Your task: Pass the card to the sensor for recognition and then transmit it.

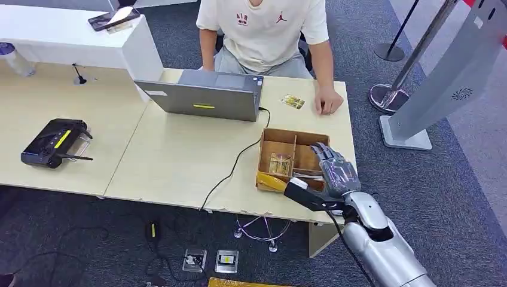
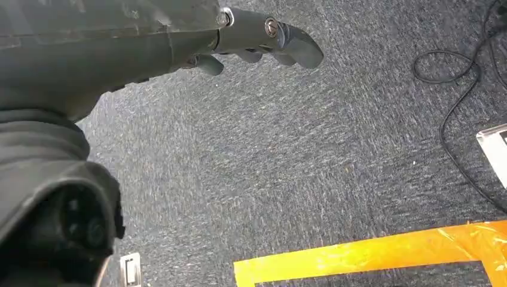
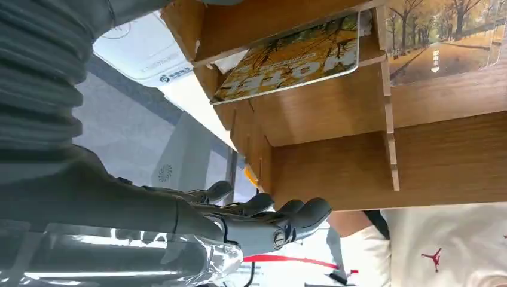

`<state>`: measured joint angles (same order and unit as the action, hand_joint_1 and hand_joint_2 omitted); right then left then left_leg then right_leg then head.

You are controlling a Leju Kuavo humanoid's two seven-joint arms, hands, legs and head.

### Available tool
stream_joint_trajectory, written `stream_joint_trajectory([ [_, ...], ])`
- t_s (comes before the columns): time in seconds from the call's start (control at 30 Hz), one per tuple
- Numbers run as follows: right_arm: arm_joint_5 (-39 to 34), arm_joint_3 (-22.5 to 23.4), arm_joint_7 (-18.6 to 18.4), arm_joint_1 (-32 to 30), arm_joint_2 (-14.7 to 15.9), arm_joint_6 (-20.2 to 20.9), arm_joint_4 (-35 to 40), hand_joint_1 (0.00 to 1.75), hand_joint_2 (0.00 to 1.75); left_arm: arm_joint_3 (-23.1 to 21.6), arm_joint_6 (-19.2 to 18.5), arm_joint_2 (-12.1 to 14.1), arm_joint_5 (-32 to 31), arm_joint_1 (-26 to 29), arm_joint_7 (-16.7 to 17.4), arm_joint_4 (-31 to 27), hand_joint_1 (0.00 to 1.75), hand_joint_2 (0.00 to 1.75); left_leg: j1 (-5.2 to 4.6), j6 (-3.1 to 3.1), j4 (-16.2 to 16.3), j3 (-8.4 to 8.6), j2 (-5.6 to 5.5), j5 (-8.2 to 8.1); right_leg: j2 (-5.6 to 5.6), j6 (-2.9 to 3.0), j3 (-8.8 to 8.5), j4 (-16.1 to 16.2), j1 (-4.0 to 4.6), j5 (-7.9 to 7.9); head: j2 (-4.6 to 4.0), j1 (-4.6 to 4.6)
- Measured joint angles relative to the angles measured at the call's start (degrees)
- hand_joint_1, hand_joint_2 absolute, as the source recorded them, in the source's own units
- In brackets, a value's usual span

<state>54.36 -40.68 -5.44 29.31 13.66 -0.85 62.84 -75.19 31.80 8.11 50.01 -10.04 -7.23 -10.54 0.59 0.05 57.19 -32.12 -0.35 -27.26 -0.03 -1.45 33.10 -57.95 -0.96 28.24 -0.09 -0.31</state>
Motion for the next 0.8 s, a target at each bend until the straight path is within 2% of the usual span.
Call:
stream_joint_trajectory([
  [0.2,0.02,0.00,0.57,0.15,-0.04,-0.35,-0.61,0.00,1.75,0.00,-0.11,0.00,-0.11,0.00,0.00,0.00,0.00,0.00,0.00,0.00,0.00,-0.01,0.00,0.00,-0.01,0.00,0.00,0.00,0.00,0.00,0.00,0.00],
  [0.27,0.09,0.00,0.92,0.17,-0.11,-0.42,-0.92,0.21,1.75,0.00,-0.11,0.00,-0.11,0.00,0.00,0.00,0.00,0.00,0.00,0.00,0.00,-0.01,0.00,0.00,0.00,0.00,0.00,0.00,0.00,0.00,0.00,-0.02],
  [0.3,0.13,0.00,1.12,0.22,-0.18,-0.42,-1.05,0.23,1.75,0.00,-0.11,0.00,-0.11,-0.01,0.00,0.00,0.00,0.00,0.00,0.00,0.00,-0.01,0.00,0.00,0.00,0.00,0.00,0.00,0.00,0.00,0.00,0.00],
  [0.33,0.18,0.00,1.29,0.34,-0.26,-0.42,-1.25,0.31,1.75,0.00,-0.11,0.00,-0.11,0.00,0.00,0.00,0.00,0.00,0.00,0.00,0.00,-0.01,0.00,0.00,0.00,0.00,0.00,0.00,0.00,0.00,0.00,0.00],
  [0.37,0.20,0.00,1.33,0.46,-0.35,-0.42,-1.44,1.08,1.75,0.00,-0.11,0.00,-0.11,0.00,0.00,0.00,0.00,0.00,0.00,0.00,0.00,-0.01,0.00,0.00,0.00,0.00,0.00,0.00,0.00,0.00,0.00,0.00],
  [0.4,0.28,0.00,1.42,0.56,-0.44,-0.42,-1.60,1.45,1.75,0.00,-0.11,0.00,-0.11,0.00,0.00,0.00,0.00,0.00,0.00,0.00,0.00,0.00,0.00,0.00,0.00,0.00,0.00,0.00,0.00,0.00,0.00,0.00],
  [0.43,0.35,0.00,1.46,0.65,-0.55,-0.42,-1.81,1.48,1.75,0.00,-0.11,-0.02,-0.11,0.00,0.00,0.00,0.00,0.00,0.00,0.00,0.00,0.00,0.00,0.00,0.00,0.00,0.00,0.00,0.00,0.00,0.00,-0.02],
  [0.5,0.39,0.00,1.51,0.75,-0.63,-0.39,-2.08,1.68,1.75,0.00,-0.11,0.00,-0.09,0.00,0.00,0.00,0.00,0.00,0.00,0.00,0.00,-0.01,0.00,0.00,-0.01,0.00,-0.01,0.00,0.00,0.00,0.00,0.00],
  [0.57,0.50,0.00,1.57,0.83,-0.77,-0.39,-2.40,1.75,1.75,0.00,-0.11,-0.02,0.00,0.00,0.00,0.00,0.00,0.00,0.00,0.00,0.00,-0.01,0.00,0.00,-0.01,0.00,0.00,0.00,0.00,0.00,0.00,0.00],
  [0.67,0.50,-0.02,1.90,1.05,-1.07,-0.13,-2.95,1.75,1.75,0.00,-0.11,-0.02,0.04,0.00,0.00,0.00,0.00,0.00,0.00,0.00,0.00,-0.01,0.00,0.00,0.00,0.00,0.00,0.00,0.00,0.00,0.00,-0.02],
  [0.8,0.46,-0.02,2.03,1.41,-1.22,0.30,-3.54,1.61,1.75,0.00,-0.11,-0.02,0.07,0.02,0.00,0.00,0.00,0.00,0.00,0.00,0.00,-0.01,0.00,0.00,-0.02,0.00,0.00,0.00,0.00,0.00,0.00,0.00],
])
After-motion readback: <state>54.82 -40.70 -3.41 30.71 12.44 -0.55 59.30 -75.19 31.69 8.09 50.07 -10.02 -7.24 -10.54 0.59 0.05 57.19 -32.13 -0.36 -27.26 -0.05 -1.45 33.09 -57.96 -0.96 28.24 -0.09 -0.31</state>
